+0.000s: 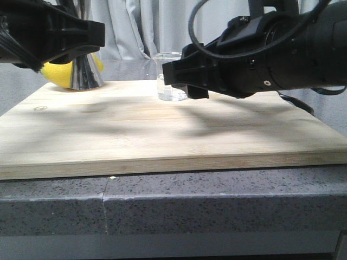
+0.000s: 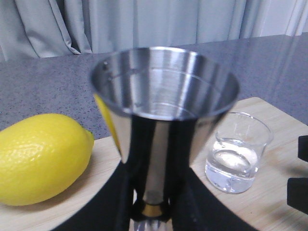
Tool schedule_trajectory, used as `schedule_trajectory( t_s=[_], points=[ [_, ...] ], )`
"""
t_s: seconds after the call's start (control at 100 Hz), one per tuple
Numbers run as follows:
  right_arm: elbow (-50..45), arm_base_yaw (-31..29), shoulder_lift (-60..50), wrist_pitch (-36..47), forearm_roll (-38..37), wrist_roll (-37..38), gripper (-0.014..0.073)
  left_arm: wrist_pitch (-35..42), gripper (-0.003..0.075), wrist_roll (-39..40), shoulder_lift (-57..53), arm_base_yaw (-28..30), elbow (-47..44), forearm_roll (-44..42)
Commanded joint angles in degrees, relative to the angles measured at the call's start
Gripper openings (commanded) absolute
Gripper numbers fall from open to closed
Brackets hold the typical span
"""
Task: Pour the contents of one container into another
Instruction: 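Close the left gripper on the jigger and the right gripper on the beaker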
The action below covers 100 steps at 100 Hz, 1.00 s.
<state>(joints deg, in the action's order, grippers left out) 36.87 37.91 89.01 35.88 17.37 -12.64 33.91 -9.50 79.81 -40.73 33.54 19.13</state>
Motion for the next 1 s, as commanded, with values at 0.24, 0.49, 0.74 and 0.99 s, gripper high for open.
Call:
schedule_trajectory(
  t_s=[0.24,0.49,0.74,0.99],
  points=[
    [5.5,0.1,1.2,3.8,-3.0,0.3,0.0421,2.1,-0.0019,0.8,-3.0,-0.7,1.5,-0.8],
    [8.1,0.1,4.1,3.8,-3.5,0.3,0.0421,2.0,-0.0019,0.8,-4.0,-3.3,1.5,-0.9],
    [9.1,-0.3,5.4,4.4,-3.6,0.3,0.0421,2.0,-0.0019,0.8,-4.0,-5.1,1.5,-1.0],
    [9.1,-1.7,5.4,5.2,-3.9,0.3,0.0421,2.0,-0.0019,0.8,-4.0,-5.2,1.5,-1.2]
  ],
)
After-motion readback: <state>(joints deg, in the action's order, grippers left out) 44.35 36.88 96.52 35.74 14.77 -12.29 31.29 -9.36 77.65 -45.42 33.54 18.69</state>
